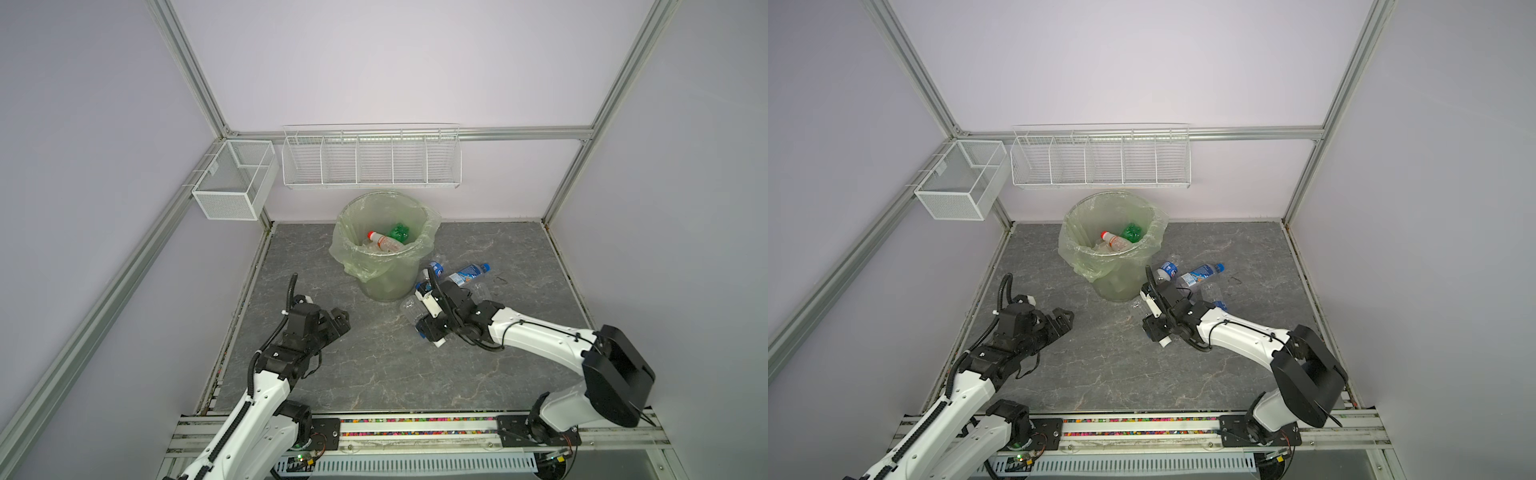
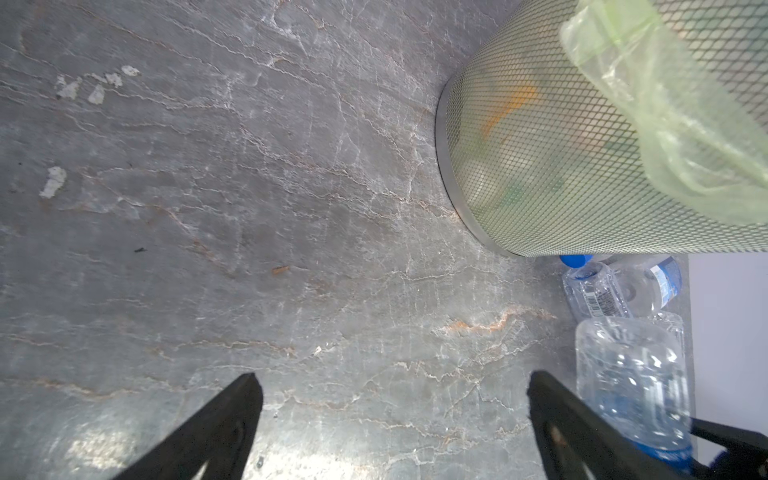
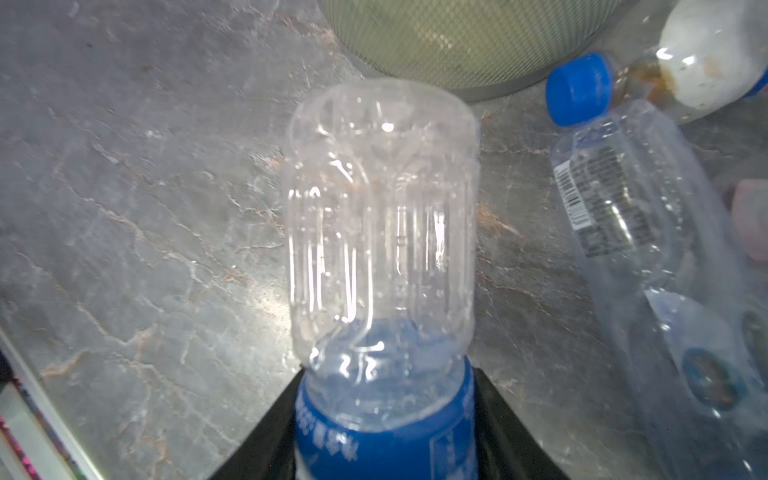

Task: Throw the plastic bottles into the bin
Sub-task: 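Lift the blue-labelled bottle with the right gripper toward the bin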

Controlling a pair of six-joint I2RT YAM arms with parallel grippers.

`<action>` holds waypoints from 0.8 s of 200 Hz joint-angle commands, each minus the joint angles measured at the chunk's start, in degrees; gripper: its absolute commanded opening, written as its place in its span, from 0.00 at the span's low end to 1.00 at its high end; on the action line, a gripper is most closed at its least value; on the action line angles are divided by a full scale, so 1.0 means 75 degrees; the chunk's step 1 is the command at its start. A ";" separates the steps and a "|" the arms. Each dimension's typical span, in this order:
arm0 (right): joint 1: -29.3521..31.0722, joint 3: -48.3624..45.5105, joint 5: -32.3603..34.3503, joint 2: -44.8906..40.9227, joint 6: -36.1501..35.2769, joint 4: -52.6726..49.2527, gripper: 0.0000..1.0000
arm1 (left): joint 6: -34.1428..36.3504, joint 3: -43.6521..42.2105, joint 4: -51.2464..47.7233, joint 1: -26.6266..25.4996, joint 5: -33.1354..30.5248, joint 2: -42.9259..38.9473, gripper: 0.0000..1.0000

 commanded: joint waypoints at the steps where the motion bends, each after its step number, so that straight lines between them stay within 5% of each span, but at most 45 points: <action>1: 0.0131 -0.0195 0.0127 -0.0508 0.0494 -0.0149 0.52 | 0.0108 0.0237 0.0096 0.0028 -0.0040 0.0104 1.00; 96: 0.0231 -0.0296 0.0382 -0.2437 0.1068 -0.0784 0.49 | 0.0078 0.0294 0.0180 0.0026 0.0035 0.0158 1.00; 160: 0.0237 0.0811 0.0488 -0.2531 0.1091 -0.1403 0.47 | 0.0113 0.0376 0.0099 0.0025 -0.0069 -0.0114 1.00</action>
